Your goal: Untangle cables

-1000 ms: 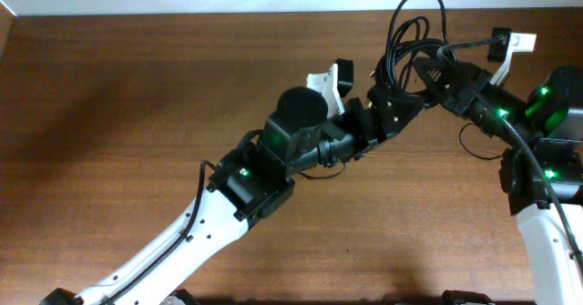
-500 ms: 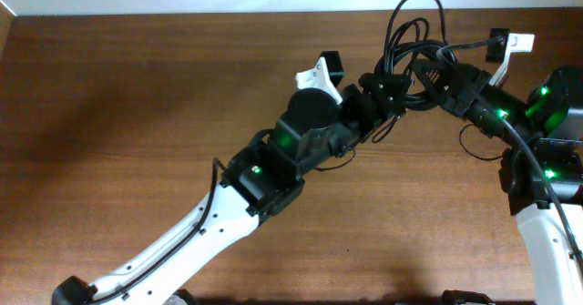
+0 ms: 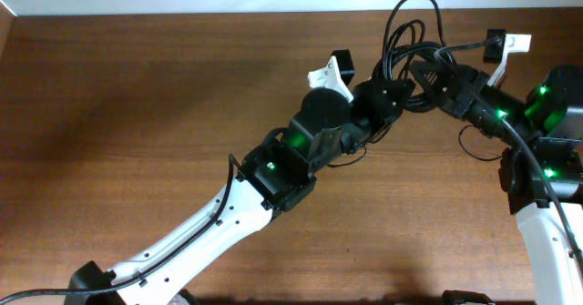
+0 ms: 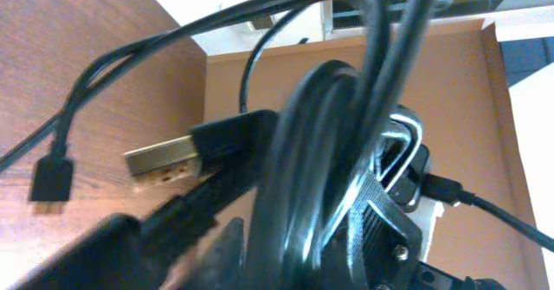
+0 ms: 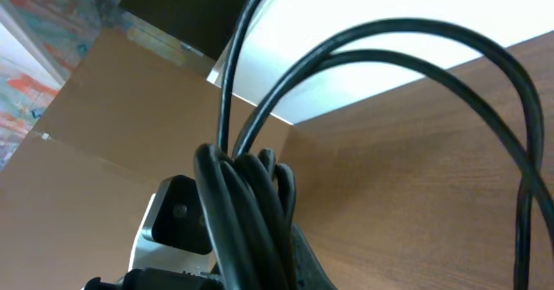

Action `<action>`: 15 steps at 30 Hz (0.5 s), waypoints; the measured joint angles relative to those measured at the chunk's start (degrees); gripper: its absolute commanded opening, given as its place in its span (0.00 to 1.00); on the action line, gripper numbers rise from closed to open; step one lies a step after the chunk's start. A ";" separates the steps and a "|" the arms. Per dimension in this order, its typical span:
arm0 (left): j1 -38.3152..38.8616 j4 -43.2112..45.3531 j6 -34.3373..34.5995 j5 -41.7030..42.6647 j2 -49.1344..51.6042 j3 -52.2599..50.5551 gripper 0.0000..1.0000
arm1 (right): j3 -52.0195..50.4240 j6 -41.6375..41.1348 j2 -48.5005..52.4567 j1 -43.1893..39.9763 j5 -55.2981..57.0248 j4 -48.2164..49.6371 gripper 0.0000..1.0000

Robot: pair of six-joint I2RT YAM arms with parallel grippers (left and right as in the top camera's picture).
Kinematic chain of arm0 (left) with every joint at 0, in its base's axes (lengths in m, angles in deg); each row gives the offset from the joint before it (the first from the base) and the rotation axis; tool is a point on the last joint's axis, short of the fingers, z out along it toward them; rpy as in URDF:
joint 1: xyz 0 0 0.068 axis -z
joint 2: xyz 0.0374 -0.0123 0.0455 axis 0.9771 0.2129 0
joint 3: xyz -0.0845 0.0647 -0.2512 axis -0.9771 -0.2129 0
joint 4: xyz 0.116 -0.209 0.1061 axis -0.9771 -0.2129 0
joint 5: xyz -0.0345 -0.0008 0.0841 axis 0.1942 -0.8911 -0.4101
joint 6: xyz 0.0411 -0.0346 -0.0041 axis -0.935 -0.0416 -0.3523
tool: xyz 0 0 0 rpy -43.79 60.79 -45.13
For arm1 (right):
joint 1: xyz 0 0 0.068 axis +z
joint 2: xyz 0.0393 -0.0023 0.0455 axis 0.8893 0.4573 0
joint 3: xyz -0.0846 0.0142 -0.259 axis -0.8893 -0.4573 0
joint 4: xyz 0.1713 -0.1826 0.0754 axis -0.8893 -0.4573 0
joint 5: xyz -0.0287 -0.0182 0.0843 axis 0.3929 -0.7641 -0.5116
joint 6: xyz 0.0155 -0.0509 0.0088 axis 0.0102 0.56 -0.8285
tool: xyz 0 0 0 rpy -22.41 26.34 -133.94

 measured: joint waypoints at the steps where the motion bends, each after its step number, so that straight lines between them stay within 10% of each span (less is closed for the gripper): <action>1: 0.00 0.11 -0.13 0.02 0.00 0.02 0.00 | 0.00 0.02 0.00 0.00 0.02 -0.09 0.04; 9: -0.17 0.15 -1.86 -0.11 0.00 0.11 0.00 | 0.00 -0.04 0.13 0.00 -0.11 -0.17 0.15; 15: -3.06 -0.83 -6.64 3.45 0.07 0.11 0.00 | 0.02 2.58 0.15 0.00 -2.45 -0.70 0.82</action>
